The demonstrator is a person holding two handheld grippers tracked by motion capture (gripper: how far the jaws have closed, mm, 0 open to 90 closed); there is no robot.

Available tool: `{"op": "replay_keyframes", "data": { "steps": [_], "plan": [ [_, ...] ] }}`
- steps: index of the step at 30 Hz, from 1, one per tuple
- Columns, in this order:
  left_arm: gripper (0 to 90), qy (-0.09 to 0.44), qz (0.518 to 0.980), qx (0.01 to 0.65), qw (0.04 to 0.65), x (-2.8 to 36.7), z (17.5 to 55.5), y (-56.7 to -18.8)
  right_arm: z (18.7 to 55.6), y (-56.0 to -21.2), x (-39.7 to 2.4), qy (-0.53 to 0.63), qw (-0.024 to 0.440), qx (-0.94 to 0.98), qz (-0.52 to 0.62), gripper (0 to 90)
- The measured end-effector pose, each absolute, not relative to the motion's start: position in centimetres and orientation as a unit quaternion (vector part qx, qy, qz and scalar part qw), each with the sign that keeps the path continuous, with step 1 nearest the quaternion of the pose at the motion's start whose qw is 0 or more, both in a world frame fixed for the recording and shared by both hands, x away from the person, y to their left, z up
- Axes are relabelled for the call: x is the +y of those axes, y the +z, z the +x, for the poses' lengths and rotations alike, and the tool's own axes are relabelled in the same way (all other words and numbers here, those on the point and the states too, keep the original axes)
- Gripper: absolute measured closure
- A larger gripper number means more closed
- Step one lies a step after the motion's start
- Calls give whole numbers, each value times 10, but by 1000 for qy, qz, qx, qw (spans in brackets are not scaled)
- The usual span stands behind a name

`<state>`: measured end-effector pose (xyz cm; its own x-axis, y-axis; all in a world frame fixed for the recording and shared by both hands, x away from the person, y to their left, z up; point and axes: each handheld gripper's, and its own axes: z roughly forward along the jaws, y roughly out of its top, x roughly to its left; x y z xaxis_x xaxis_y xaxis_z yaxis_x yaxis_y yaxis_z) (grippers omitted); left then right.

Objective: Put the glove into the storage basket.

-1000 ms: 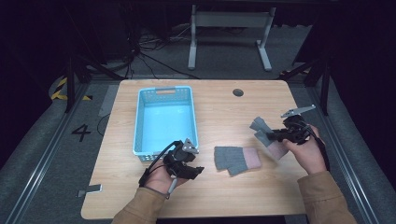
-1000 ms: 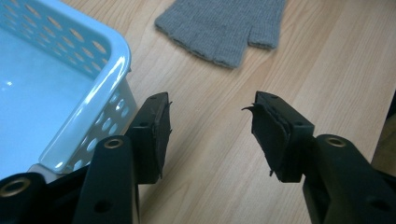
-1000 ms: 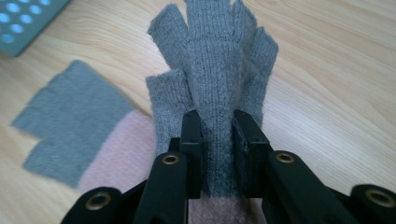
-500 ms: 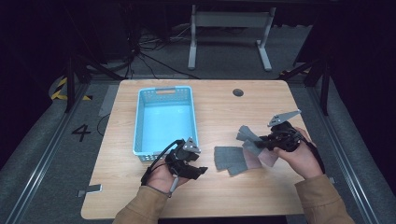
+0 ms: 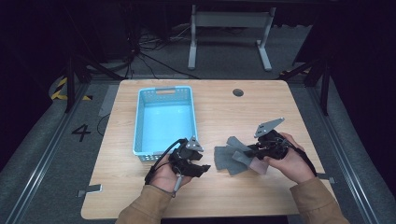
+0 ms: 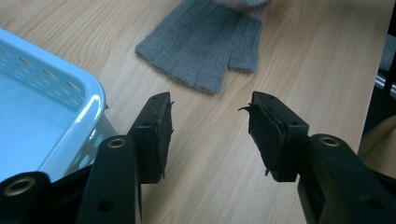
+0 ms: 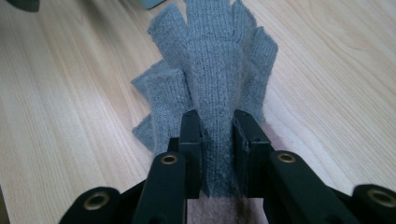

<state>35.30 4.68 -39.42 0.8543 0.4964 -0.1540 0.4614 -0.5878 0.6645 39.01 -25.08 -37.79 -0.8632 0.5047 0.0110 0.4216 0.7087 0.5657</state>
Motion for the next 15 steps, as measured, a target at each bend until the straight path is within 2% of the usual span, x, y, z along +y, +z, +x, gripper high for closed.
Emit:
{"op": "replay_keyframes", "data": {
  "steps": [4,10,15],
  "plan": [
    [590,27,888,274,368,45,353,-395,388,-383,-243,284,65,927,235,752],
    [647,12,891,272,362,40,353,-400,387,-396,-230,268,56,940,202,749],
    [662,45,898,262,350,33,351,-407,388,-406,-227,260,50,943,199,748]
  ]
}}
